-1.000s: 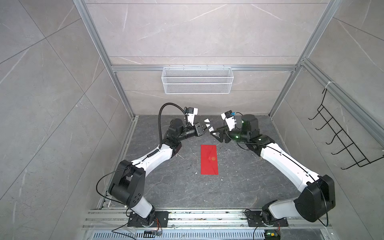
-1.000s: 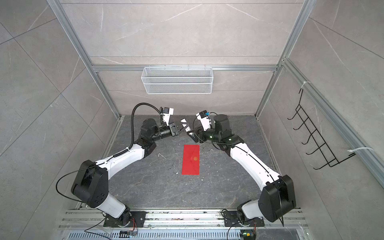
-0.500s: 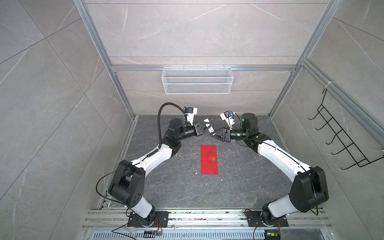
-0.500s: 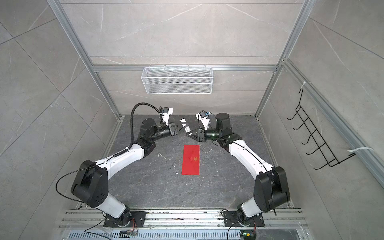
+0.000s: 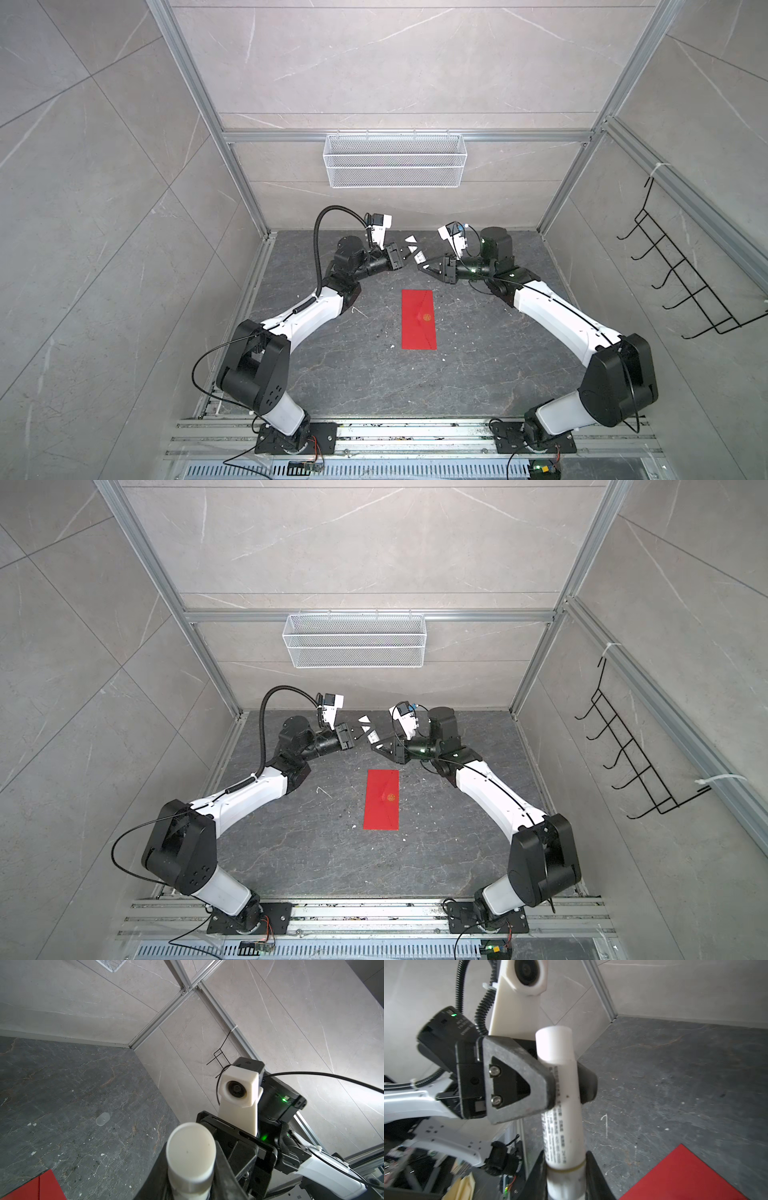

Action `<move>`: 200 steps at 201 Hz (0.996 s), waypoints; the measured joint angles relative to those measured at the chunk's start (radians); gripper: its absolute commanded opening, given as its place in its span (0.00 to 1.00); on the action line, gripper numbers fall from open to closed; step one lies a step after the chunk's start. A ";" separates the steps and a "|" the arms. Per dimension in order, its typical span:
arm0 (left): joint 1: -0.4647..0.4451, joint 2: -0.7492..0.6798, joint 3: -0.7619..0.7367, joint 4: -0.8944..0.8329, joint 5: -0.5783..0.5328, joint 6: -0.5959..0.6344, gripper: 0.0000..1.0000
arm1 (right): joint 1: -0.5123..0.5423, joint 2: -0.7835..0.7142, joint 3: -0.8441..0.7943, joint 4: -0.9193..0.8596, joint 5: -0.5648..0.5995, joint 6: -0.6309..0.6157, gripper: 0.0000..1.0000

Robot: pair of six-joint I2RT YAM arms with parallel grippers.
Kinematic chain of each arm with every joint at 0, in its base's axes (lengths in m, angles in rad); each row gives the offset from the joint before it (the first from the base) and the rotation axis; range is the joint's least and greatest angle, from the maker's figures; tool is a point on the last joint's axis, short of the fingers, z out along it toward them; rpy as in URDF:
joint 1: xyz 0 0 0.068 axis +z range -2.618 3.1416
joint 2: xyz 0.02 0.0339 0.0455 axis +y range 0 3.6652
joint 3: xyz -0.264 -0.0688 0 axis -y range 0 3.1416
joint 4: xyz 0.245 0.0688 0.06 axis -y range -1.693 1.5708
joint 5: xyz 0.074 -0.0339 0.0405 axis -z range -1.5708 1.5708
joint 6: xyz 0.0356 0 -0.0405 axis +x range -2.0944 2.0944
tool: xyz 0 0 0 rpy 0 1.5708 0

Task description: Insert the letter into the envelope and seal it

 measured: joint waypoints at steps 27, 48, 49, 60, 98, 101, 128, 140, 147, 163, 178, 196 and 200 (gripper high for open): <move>0.005 0.000 0.000 -0.018 -0.005 0.013 0.00 | 0.147 -0.060 0.005 -0.085 0.426 -0.110 0.00; 0.008 0.000 0.000 -0.022 -0.012 0.023 0.00 | 0.289 -0.058 0.031 -0.123 0.822 -0.227 0.00; 0.008 0.000 0.000 -0.022 -0.012 0.024 0.00 | 0.298 -0.056 0.032 -0.124 0.848 -0.237 0.00; 0.009 0.000 0.000 -0.021 -0.021 0.031 0.00 | 0.361 -0.033 0.050 -0.128 1.033 -0.306 0.00; 0.014 0.000 0.000 -0.027 -0.071 0.047 0.00 | 0.494 0.100 0.087 -0.019 1.508 -0.564 0.00; 0.014 0.000 0.000 -0.029 -0.074 0.048 0.00 | 0.499 0.109 0.088 -0.006 1.532 -0.579 0.00; 0.019 0.000 0.000 -0.036 -0.082 0.050 0.00 | 0.524 0.158 0.090 0.077 1.663 -0.655 0.00; 0.019 0.001 0.000 -0.029 -0.080 0.050 0.00 | 0.526 0.158 0.090 0.080 1.672 -0.658 0.05; 0.019 0.000 0.000 -0.028 -0.080 0.052 0.00 | 0.526 0.156 0.090 0.078 1.670 -0.657 0.10; 0.019 0.000 0.000 -0.032 -0.079 0.055 0.00 | 0.521 0.143 0.090 0.049 1.632 -0.642 0.28; 0.016 0.000 0.000 -0.038 -0.069 0.059 0.00 | 0.496 0.107 0.084 -0.002 1.525 -0.599 0.43; 0.006 -0.005 0.000 -0.048 -0.047 0.071 0.00 | 0.428 0.033 0.061 -0.056 1.336 -0.521 0.59; 0.004 -0.007 0.000 -0.050 -0.043 0.078 0.00 | 0.409 0.012 0.051 -0.063 1.284 -0.512 0.61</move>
